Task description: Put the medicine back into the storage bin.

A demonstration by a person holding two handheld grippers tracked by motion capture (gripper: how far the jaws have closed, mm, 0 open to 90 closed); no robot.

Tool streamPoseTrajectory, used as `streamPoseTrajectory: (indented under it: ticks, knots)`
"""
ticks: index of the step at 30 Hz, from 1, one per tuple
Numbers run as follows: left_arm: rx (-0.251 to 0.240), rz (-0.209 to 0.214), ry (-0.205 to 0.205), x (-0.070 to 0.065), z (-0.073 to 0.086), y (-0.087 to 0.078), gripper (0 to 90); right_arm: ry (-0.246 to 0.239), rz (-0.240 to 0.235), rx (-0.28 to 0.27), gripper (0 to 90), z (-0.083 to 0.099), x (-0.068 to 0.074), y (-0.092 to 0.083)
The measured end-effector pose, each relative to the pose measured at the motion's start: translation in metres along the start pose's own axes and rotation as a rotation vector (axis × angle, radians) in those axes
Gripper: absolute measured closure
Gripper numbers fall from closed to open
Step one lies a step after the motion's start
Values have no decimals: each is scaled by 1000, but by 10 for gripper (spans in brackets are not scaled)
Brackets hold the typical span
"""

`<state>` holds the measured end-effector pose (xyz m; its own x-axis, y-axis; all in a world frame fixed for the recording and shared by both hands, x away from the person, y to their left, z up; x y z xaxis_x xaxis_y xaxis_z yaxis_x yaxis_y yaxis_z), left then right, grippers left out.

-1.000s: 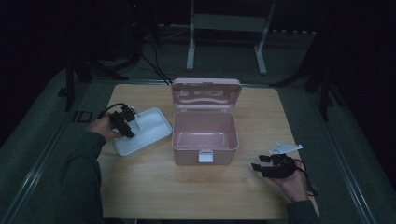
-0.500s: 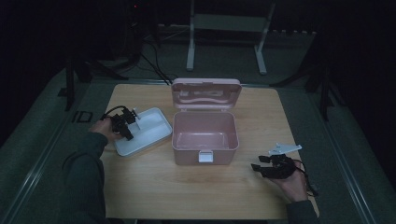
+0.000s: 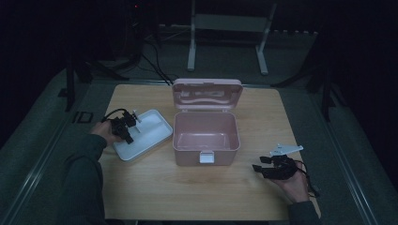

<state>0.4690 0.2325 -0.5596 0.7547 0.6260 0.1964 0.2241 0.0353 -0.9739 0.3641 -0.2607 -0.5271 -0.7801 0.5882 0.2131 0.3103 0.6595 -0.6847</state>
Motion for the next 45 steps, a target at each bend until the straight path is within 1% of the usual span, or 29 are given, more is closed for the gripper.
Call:
streamPoseTrajectory:
  ticks: [3, 6, 8, 10, 15, 19, 21, 22, 25, 28, 29, 30, 34, 38, 39, 43, 44, 45]
  knots:
    - [-5, -1, 2, -1, 1, 0, 889, -2, -2, -1, 477, -1, 0, 0]
    - [-5, 11, -8, -3, 2, -1, 889, -1, -2, 1, 477, -1, 0, 1]
    - [-4, 8, -8, -3, 2, -1, 889, -2, -2, 2, 477, 0, 1, 2]
    - [-11, 3, -2, -3, 2, -1, 890, -1, -2, 1, 477, 0, 1, 2]
    - [-47, 6, -17, -3, 4, -1, 892, -1, -3, 0, 477, 0, 0, 1]
    - [-49, 8, 0, -5, 5, -1, 893, 4, -1, -4, 481, 0, 0, 1]
    - [-43, 21, -3, -6, 5, -2, 893, 5, -1, -4, 481, 0, 0, 1]
    - [-39, 26, 2, -7, 6, -3, 893, 5, 0, -4, 481, 0, 0, 1]
    - [-47, 43, 8, -10, 7, -6, 894, 3, 1, -4, 481, 0, 0, 1]
    - [-47, 51, 16, -14, 9, -8, 895, 8, 1, -5, 481, 1, 0, 1]
    - [-49, 48, 19, -14, 10, -9, 895, 8, 1, -5, 481, 1, 0, 1]
    - [-45, 45, 26, -15, 12, -11, 895, 5, 1, -4, 481, 1, 0, 1]
    - [-60, 42, 27, -14, 18, -19, 894, 4, 4, -1, 481, 1, 0, 1]
    - [-90, 33, 27, -12, 24, -33, 895, 5, 5, 1, 481, 2, 0, 1]
    - [-94, 37, 29, -12, 25, -37, 895, 5, 5, 0, 481, 1, 0, 1]
    - [-97, 19, 37, -9, 32, -50, 895, 4, 5, 0, 481, 1, 0, 1]
    - [-100, 24, 35, -9, 35, -54, 895, 4, 5, 0, 481, 1, 0, 1]
    - [-102, 19, 35, -8, 36, -57, 895, 3, 5, 1, 480, 1, 0, 2]
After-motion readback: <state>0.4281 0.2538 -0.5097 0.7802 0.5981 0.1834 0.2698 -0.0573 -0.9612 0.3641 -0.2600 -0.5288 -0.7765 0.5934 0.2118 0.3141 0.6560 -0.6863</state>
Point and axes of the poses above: each handheld gripper's, and its own axes: y roughly forward along the jaws, z roughly out of its underside, x roughly to its left, the point moved 10 cm from there along y, roughly forward along the jaws, and after that the axes turned 13 degrees about -z, right-handed, at the moved point
